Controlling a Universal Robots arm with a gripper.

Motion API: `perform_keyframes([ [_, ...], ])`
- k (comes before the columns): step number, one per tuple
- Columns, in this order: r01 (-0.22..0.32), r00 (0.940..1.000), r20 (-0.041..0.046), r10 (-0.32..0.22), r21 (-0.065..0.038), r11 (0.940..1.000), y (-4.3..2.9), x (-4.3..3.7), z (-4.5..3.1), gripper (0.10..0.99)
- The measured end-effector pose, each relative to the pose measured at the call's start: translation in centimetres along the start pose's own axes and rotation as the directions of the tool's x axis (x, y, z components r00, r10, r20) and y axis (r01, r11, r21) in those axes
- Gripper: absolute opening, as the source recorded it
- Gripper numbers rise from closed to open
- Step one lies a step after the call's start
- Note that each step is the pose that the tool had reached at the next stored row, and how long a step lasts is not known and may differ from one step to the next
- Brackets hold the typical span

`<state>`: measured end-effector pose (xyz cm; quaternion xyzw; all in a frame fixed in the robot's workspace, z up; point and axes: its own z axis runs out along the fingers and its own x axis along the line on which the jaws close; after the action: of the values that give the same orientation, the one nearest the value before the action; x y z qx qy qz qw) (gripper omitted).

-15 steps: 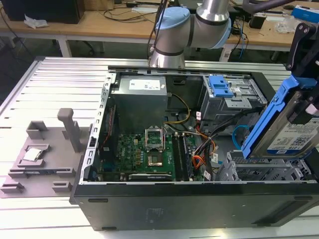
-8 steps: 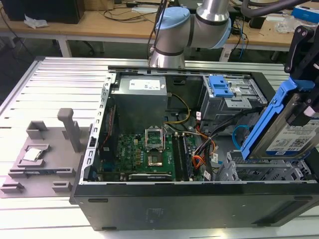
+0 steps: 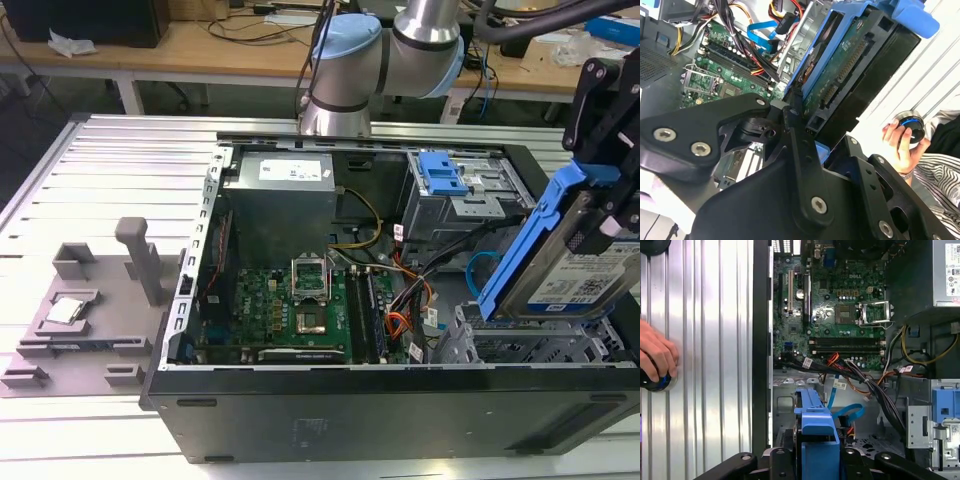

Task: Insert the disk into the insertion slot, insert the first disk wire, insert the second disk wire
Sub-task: 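Insert the disk into the insertion slot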

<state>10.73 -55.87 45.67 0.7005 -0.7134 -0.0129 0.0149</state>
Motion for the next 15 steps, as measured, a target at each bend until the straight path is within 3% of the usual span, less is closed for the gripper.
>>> perform_keyframes([
  [8, 0.000, 1.0000, 0.0000, 0.000, 0.000, 1.0000, -0.04, -0.77, 1.33, 0.365],
  [15, 0.000, 1.0000, -0.0010, 0.000, 0.000, 1.0000, -0.10, -1.05, 2.02, 0.365],
])
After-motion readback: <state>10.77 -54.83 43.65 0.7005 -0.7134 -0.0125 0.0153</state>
